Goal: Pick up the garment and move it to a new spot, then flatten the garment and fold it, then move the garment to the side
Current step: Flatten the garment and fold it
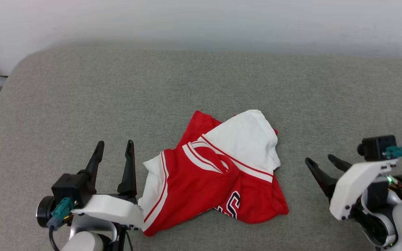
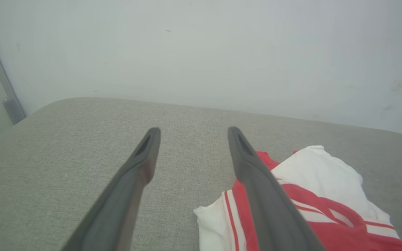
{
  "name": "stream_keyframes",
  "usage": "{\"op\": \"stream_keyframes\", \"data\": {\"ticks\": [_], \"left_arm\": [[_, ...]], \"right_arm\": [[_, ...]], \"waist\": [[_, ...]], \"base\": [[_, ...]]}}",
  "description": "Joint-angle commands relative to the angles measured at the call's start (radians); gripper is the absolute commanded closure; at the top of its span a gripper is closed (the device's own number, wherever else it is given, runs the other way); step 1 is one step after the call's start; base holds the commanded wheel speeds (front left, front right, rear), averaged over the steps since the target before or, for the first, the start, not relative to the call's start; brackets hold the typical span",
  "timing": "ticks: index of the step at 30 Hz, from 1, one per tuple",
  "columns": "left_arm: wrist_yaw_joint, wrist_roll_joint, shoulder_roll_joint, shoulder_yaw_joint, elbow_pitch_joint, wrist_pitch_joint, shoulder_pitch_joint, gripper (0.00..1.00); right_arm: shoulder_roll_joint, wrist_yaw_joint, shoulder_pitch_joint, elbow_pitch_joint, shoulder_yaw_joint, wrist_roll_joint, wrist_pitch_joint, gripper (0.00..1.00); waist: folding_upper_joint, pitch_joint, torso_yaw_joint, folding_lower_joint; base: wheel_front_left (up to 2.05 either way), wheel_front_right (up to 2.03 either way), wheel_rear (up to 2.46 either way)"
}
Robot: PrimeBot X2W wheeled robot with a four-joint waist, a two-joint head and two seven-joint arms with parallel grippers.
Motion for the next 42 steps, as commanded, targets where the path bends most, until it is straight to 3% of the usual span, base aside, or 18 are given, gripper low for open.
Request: {"op": "stream_keyframes", "data": {"ticks": [1, 9, 17, 18, 19, 20, 21, 26, 31, 37, 42], "left_arm": [[-0.008, 0.002, -0.011, -0.004, 0.008, -0.008, -0.023, 0.00], [-0.038, 0.008, -0.052, -0.009, 0.045, -0.027, -0.067, 0.00], [-0.061, 0.015, -0.080, 0.003, 0.074, -0.036, -0.082, 0.00], [-0.063, 0.016, -0.084, 0.006, 0.078, -0.037, -0.084, 0.00], [-0.063, 0.016, -0.084, 0.006, 0.078, -0.037, -0.084, 0.00], [-0.066, 0.018, -0.088, 0.007, 0.081, -0.038, -0.086, 0.00], [-0.070, 0.019, -0.092, 0.009, 0.084, -0.039, -0.087, 0.00], [-0.073, 0.025, -0.096, 0.026, 0.099, -0.041, -0.066, 0.00], [-0.080, 0.028, -0.095, 0.033, 0.101, -0.042, -0.047, 0.00], [-0.075, 0.029, -0.087, 0.034, 0.105, -0.041, -0.024, 0.00], [-0.068, 0.022, -0.075, 0.038, 0.096, -0.030, -0.005, 0.00]], "right_arm": [[-0.024, -0.001, -0.056, 0.013, 0.046, 0.018, 0.031, 0.00], [-0.110, -0.001, -0.251, 0.086, 0.254, 0.061, 0.102, 0.00], [-0.133, -0.001, -0.357, 0.196, 0.392, 0.097, 0.174, 0.00], [-0.135, -0.001, -0.362, 0.205, 0.403, 0.097, 0.178, 0.16], [-0.135, -0.001, -0.362, 0.205, 0.403, 0.097, 0.178, 0.16], [-0.135, -0.001, -0.369, 0.205, 0.412, 0.103, 0.172, 0.80], [-0.136, -0.001, -0.376, 0.204, 0.418, 0.106, 0.165, 1.00], [-0.153, -0.001, -0.404, 0.165, 0.430, 0.097, 0.115, 1.00], [-0.177, -0.001, -0.397, 0.088, 0.374, 0.057, 0.071, 1.00], [-0.180, -0.001, -0.221, -0.008, 0.154, -0.022, 0.085, 1.00], [-0.095, -0.001, 0.018, -0.076, -0.057, -0.080, 0.111, 1.00]], "waist": [[0.0000, 0.039, 0.045, 0.0001], [0.0000, 0.097, 0.116, 0.0001], [0.0000, 0.124, 0.147, 0.0001], [0.0000, 0.126, 0.149, 0.0001], [0.0000, 0.126, 0.149, 0.0001], [0.0000, 0.126, 0.151, 0.0001], [0.0000, 0.126, 0.152, 0.0001], [0.0000, 0.105, 0.140, 0.0001], [0.0000, 0.069, 0.108, 0.0001], [0.0000, 0.031, 0.068, 0.0001], [0.0000, 0.016, 0.036, 0.0001]], "base": [[0.00, 0.00, 0.00], [0.00, 0.00, 0.00], [0.00, 0.00, 0.00], [0.00, 0.00, 0.00], [0.00, 0.00, 0.00], [0.00, 0.00, 0.00], [0.00, 0.00, 0.00], [0.00, 0.00, 0.00], [0.00, 0.00, 0.00], [0.00, 0.00, 0.00], [0.00, 0.00, 0.00]]}}
